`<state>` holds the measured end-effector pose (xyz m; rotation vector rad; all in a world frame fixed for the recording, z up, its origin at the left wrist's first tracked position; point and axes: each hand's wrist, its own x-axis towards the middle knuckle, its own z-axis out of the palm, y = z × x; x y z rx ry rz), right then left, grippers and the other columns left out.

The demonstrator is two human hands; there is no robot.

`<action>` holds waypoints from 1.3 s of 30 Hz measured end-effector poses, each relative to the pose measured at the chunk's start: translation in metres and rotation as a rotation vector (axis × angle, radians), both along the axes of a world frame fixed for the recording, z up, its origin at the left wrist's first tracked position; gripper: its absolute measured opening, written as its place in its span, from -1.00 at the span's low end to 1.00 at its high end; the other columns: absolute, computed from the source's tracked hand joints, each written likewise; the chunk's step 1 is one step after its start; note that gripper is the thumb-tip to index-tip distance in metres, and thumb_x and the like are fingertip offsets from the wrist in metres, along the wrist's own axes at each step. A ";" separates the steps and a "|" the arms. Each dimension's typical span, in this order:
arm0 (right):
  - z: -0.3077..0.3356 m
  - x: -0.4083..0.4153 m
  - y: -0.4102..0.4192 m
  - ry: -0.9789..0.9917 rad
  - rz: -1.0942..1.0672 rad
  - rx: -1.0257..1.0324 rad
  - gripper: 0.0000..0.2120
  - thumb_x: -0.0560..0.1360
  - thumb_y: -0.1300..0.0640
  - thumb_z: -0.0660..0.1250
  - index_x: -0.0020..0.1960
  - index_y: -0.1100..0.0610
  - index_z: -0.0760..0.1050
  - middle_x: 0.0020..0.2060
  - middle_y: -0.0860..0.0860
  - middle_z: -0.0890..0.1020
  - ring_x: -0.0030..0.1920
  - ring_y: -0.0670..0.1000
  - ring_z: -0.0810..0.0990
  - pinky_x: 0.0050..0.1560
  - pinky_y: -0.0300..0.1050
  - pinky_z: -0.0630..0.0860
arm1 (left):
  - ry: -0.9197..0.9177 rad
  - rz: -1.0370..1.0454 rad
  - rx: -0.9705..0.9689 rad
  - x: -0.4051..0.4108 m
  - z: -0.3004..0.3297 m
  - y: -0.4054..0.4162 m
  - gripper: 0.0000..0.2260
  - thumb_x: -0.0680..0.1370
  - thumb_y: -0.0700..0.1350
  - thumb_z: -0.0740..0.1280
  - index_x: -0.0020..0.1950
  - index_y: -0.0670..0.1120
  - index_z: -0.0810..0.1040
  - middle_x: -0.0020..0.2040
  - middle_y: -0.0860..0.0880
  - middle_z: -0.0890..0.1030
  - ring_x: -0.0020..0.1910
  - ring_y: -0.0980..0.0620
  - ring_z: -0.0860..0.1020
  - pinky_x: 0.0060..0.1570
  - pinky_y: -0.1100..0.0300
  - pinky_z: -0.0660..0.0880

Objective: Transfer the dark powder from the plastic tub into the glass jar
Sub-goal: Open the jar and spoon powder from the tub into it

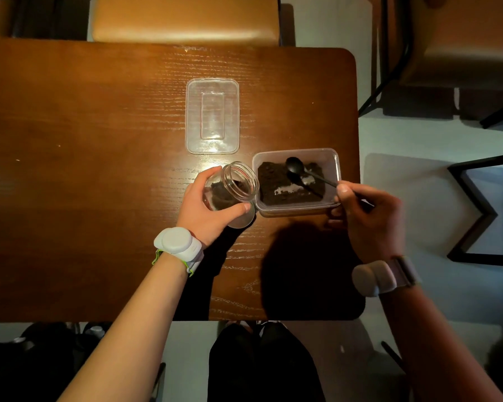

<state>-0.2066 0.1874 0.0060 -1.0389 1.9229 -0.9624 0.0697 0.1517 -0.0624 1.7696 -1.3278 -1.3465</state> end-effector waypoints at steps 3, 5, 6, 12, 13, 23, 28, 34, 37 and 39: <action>-0.009 -0.011 -0.001 0.102 0.002 0.031 -0.81 0.63 0.10 0.39 -0.07 -0.17 0.64 -0.21 0.02 0.74 -0.29 0.01 0.75 -0.27 0.14 0.72 | 0.002 0.009 0.008 0.003 -0.001 -0.006 -0.19 0.21 0.20 0.66 0.43 0.20 0.49 0.36 0.03 0.59 0.33 0.02 0.57 0.39 -0.06 0.53; -0.013 -0.012 -0.004 0.235 0.033 0.039 -0.83 0.63 0.10 0.38 -0.07 -0.15 0.65 -0.25 0.01 0.74 -0.35 -0.09 0.72 -0.28 0.02 0.70 | 0.007 0.007 0.005 0.003 -0.001 -0.009 -0.19 0.22 0.14 0.67 0.43 0.15 0.49 0.35 0.03 0.59 0.30 0.04 0.58 0.34 0.08 0.53; -0.016 -0.011 -0.007 0.289 0.046 0.045 -0.84 0.63 0.09 0.37 -0.07 -0.11 0.66 -0.28 0.02 0.74 -0.37 -0.13 0.70 -0.29 -0.04 0.68 | 0.009 0.002 0.002 0.003 -0.002 -0.011 -0.21 0.24 0.08 0.68 0.44 0.12 0.50 0.34 0.03 0.60 0.29 0.06 0.59 0.29 0.19 0.52; -0.033 0.012 -0.017 0.252 0.118 0.138 -0.77 0.60 -0.01 0.36 0.00 0.09 0.74 -0.30 0.02 0.73 -0.31 0.02 0.72 -0.23 0.05 0.67 | 0.026 -0.004 0.018 0.000 -0.004 -0.015 -0.21 0.22 0.13 0.67 0.41 0.12 0.51 0.32 0.03 0.62 0.26 0.07 0.60 0.24 0.24 0.51; -0.033 0.018 -0.017 0.185 0.104 0.158 -0.80 0.61 0.05 0.38 -0.01 0.10 0.75 -0.32 0.03 0.73 -0.34 0.00 0.72 -0.28 -0.06 0.67 | 0.027 -0.002 0.022 -0.001 -0.004 -0.014 -0.20 0.20 0.17 0.65 0.41 0.13 0.51 0.31 0.04 0.62 0.27 0.06 0.60 0.26 0.18 0.52; -0.018 0.043 -0.012 -0.231 -0.037 0.288 -0.84 0.58 0.14 0.45 -0.17 0.11 0.69 -0.37 0.08 0.71 -0.38 0.00 0.71 -0.29 -0.17 0.68 | 0.041 0.007 0.012 -0.002 -0.001 -0.014 -0.23 0.22 0.13 0.67 0.40 0.12 0.52 0.31 0.05 0.62 0.27 0.08 0.59 0.18 0.31 0.46; -0.011 0.040 -0.016 -0.373 -0.108 0.337 -0.78 0.57 0.14 0.46 -0.23 0.19 0.64 -0.41 0.05 0.68 -0.39 -0.03 0.69 -0.31 -0.18 0.67 | 0.032 -0.009 -0.002 -0.001 -0.001 -0.012 -0.21 0.21 0.19 0.63 0.41 0.17 0.51 0.33 0.04 0.59 0.29 0.09 0.57 0.19 0.31 0.45; -0.016 0.031 -0.014 -0.462 -0.211 0.384 -0.78 0.55 0.08 0.49 -0.23 0.14 0.65 -0.44 0.01 0.63 -0.39 -0.07 0.65 -0.29 -0.17 0.62 | 0.055 -0.015 -0.012 0.002 0.001 -0.007 -0.27 0.29 0.03 0.69 0.42 0.11 0.51 0.31 0.06 0.61 0.27 0.13 0.58 0.16 0.38 0.47; -0.015 0.024 -0.008 -0.568 -0.248 0.392 -0.81 0.56 0.08 0.47 -0.19 0.13 0.63 -0.39 -0.03 0.61 -0.38 -0.11 0.60 -0.31 -0.19 0.60 | 0.047 -0.007 -0.002 0.002 0.003 -0.003 -0.21 0.22 0.18 0.64 0.42 0.18 0.50 0.34 0.09 0.60 0.31 0.10 0.56 0.26 0.22 0.49; -0.010 0.018 -0.003 -0.622 -0.258 0.391 -0.85 0.57 0.10 0.45 -0.13 0.16 0.63 -0.38 -0.03 0.59 -0.39 -0.13 0.58 -0.34 -0.23 0.58 | 0.036 -0.014 0.001 0.001 0.004 -0.001 -0.19 0.21 0.22 0.62 0.43 0.20 0.48 0.34 0.10 0.59 0.33 0.08 0.55 0.29 0.15 0.49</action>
